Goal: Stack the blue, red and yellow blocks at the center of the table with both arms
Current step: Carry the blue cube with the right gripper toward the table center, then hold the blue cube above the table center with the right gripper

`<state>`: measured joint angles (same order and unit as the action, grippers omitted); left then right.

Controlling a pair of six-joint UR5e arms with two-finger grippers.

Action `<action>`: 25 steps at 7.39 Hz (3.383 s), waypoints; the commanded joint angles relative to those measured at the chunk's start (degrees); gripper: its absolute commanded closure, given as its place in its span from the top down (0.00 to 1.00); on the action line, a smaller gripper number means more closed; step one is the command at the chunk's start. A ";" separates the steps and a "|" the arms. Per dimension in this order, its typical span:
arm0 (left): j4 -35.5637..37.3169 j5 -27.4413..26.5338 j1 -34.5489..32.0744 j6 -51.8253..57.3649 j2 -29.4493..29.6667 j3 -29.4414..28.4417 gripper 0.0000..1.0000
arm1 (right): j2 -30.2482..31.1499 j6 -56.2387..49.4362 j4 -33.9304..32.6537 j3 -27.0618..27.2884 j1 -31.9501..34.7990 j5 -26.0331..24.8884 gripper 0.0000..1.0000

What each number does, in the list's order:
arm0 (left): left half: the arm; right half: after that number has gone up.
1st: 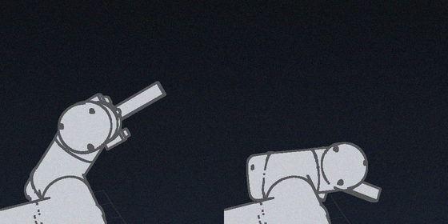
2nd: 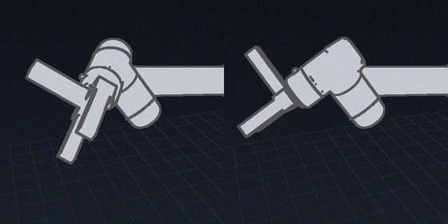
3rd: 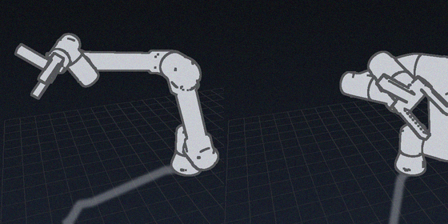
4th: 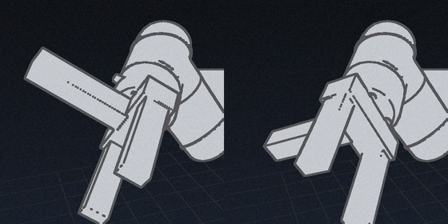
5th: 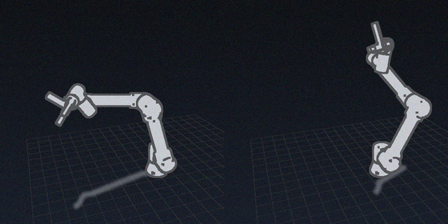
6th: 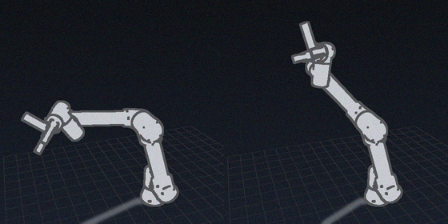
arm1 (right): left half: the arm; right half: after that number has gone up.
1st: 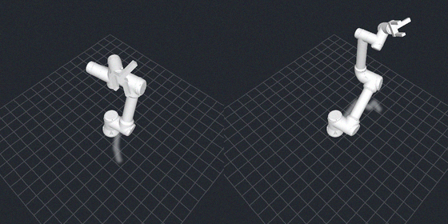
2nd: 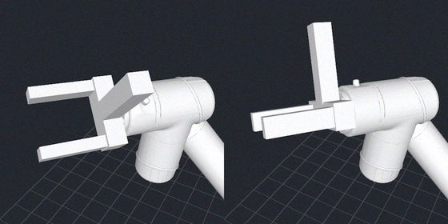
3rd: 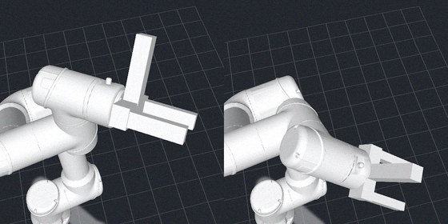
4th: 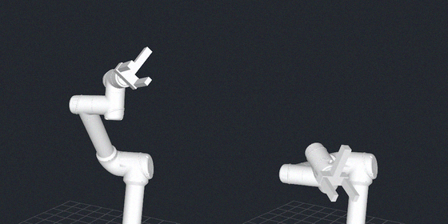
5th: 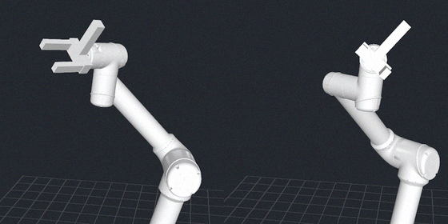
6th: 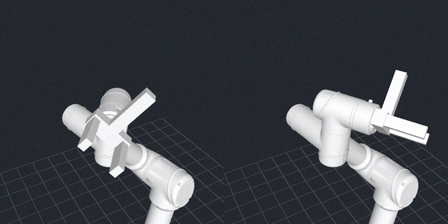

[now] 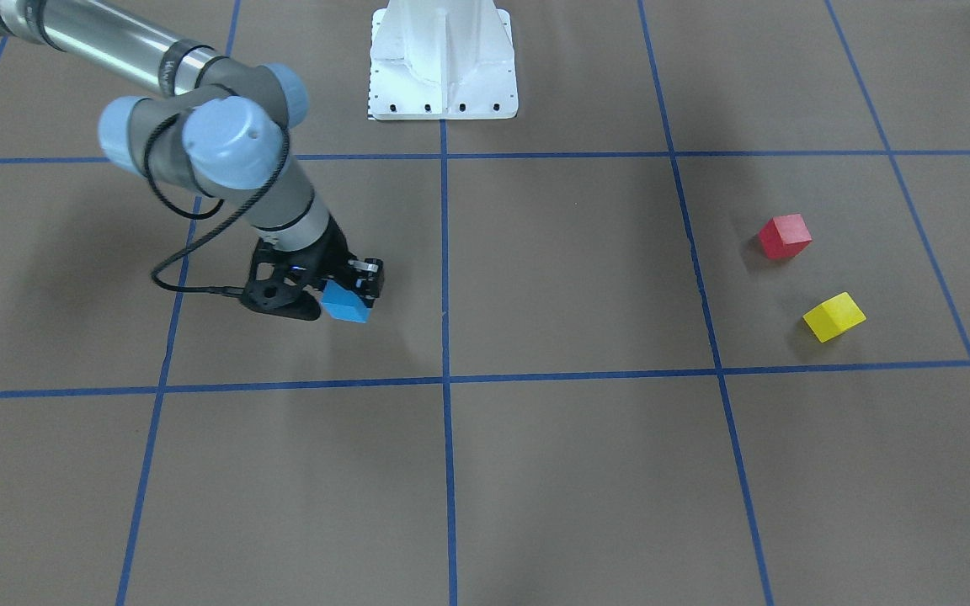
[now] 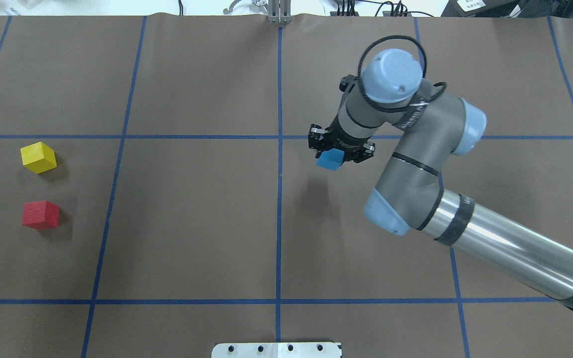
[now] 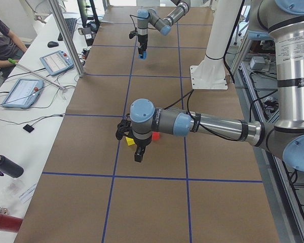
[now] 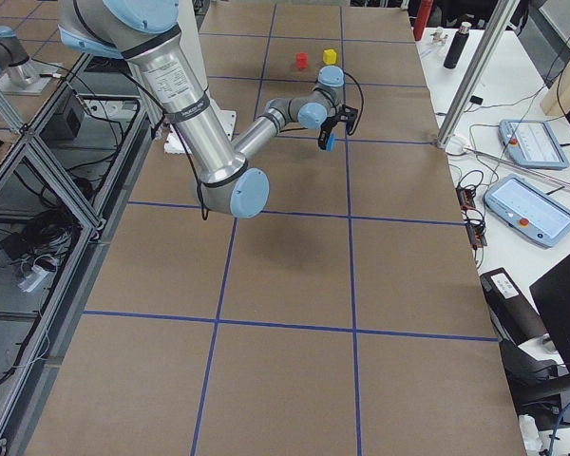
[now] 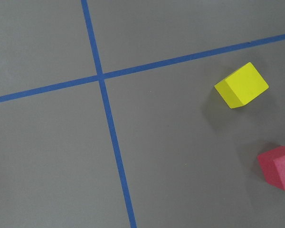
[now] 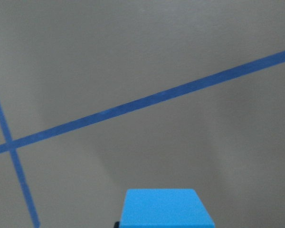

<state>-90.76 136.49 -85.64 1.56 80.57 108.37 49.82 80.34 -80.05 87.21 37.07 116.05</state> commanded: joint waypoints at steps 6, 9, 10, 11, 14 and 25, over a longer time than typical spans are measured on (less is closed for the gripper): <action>0.06 0.10 0.03 -0.94 0.03 0.09 1.00 | -11.41 -4.22 -5.56 -11.35 -6.31 -5.39 0.00; 0.06 0.10 0.03 -0.94 0.03 0.09 1.00 | -11.50 -6.25 -5.47 -12.06 -6.31 -6.19 0.00; 0.06 0.18 0.03 -0.94 0.03 0.18 1.00 | -11.58 -6.33 -5.38 -12.06 -6.31 -6.71 0.00; 0.06 0.10 0.03 -0.94 0.03 0.18 1.00 | -11.58 -8.60 -5.38 -12.06 -6.31 -7.41 0.00; 0.06 0.18 0.03 -1.03 0.03 0.26 1.00 | -11.58 -9.15 -5.30 -12.24 -6.31 -7.42 0.00; 0.06 0.27 0.03 -1.03 0.03 0.44 1.00 | -13.25 -7.91 -2.57 -16.19 -6.22 -6.80 0.00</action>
<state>-90.70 136.76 -85.61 0.53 80.60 108.74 36.75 72.53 -82.98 71.39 30.85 109.16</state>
